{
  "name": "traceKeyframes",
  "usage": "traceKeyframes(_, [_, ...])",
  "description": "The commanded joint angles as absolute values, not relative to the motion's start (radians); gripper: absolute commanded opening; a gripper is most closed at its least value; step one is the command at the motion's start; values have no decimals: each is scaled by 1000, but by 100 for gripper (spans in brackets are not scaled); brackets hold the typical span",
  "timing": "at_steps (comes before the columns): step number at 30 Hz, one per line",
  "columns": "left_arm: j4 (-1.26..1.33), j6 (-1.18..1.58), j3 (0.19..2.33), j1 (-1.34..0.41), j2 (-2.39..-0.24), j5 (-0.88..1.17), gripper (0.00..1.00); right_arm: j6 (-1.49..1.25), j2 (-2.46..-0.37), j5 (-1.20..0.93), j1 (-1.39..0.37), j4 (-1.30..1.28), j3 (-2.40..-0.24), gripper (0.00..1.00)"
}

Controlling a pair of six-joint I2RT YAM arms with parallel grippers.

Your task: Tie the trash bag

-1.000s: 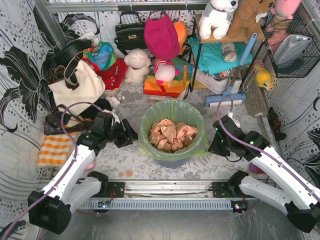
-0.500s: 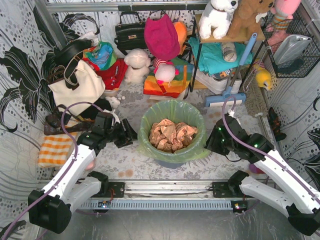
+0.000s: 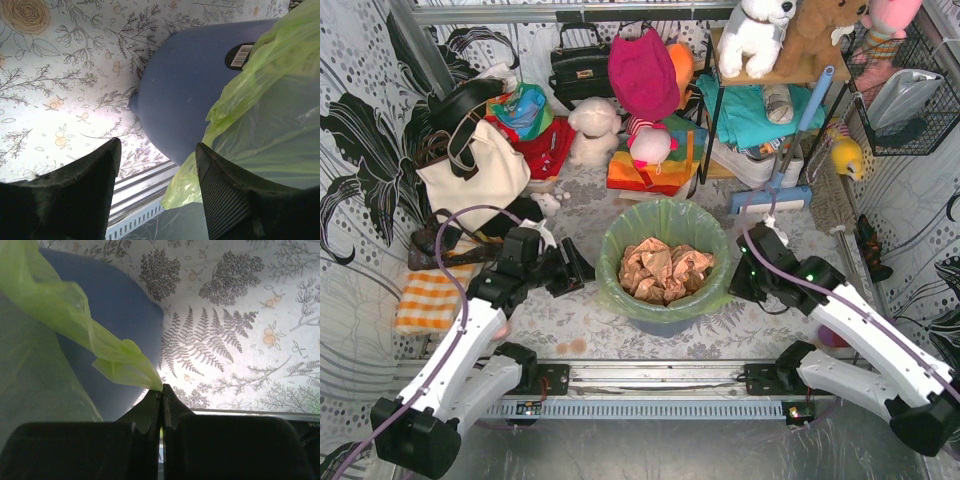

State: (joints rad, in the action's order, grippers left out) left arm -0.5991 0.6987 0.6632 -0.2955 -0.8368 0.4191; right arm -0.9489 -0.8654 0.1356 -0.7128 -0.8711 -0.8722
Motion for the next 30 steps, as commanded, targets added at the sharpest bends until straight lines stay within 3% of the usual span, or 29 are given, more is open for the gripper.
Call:
traceKeyframes(1, [-636,699,691,-293,-795,386,70,-884,-960,150,-696,-796,-931,0])
traceKeyframes(12, [-665,754,674,-293,-704,377,71,-681,-1150,-7,-492,-669,-1024,0])
traceKeyframes(30, [-511,896,502,-378,-550,455,72,-578,-1341,-121,-465,-614,-1134,0])
